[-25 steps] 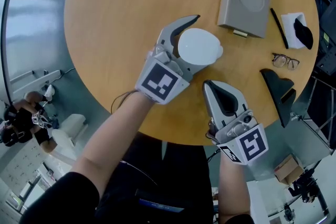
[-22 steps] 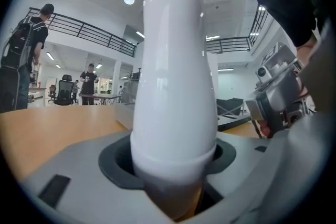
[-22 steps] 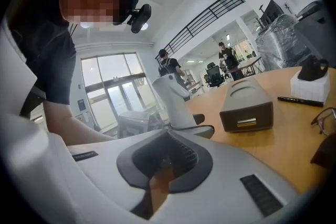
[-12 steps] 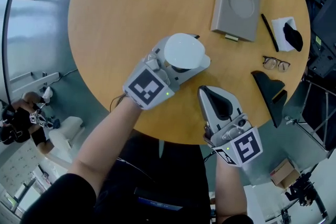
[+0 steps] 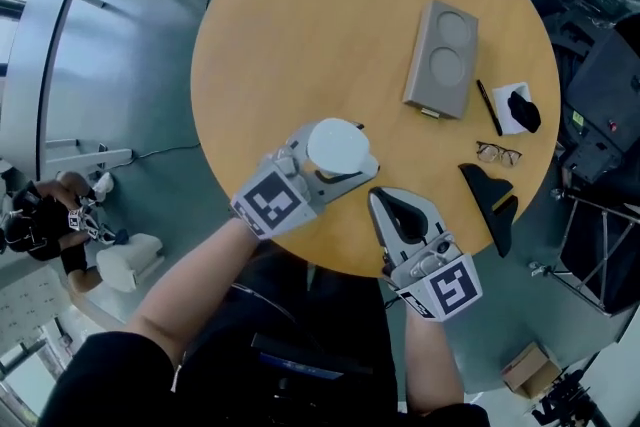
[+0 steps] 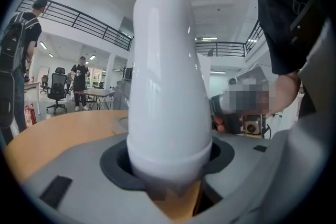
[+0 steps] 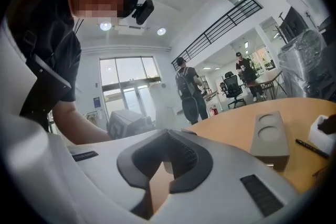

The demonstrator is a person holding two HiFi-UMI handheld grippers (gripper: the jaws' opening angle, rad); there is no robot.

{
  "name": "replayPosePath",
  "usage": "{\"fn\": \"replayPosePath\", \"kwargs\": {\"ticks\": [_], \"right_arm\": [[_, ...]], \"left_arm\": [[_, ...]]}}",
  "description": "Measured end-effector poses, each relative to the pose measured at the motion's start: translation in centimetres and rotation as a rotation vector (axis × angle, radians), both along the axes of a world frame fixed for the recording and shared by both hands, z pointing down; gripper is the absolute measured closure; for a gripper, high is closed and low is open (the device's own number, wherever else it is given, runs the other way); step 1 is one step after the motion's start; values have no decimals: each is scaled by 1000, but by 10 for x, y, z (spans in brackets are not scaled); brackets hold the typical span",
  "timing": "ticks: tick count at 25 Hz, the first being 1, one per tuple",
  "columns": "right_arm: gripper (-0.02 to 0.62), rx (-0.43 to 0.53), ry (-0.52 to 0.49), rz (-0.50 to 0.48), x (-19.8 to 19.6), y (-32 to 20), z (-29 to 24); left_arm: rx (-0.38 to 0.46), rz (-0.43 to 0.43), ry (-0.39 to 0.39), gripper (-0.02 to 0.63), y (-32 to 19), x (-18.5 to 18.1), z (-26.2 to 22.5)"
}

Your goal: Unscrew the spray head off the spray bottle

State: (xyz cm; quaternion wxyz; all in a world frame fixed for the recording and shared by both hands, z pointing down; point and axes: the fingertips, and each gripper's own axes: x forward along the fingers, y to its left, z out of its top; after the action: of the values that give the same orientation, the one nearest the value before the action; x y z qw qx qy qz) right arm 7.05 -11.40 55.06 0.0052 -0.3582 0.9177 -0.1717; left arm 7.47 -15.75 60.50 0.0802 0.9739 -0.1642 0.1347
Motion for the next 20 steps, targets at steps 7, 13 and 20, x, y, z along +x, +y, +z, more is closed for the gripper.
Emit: {"fn": "replayPosePath", "kwargs": {"ticks": [7, 13, 20], "right_arm": [[591, 23, 22, -80, -18, 27, -81], [589, 41, 72, -114, -30, 59, -129], [576, 37, 68, -133, -44, 84, -179]], "left_arm": [[-11, -1, -21, 321, 39, -15, -73], [-1, 10, -32, 321, 69, -34, -125], [19, 27, -38, 321, 87, -47, -180]]}}
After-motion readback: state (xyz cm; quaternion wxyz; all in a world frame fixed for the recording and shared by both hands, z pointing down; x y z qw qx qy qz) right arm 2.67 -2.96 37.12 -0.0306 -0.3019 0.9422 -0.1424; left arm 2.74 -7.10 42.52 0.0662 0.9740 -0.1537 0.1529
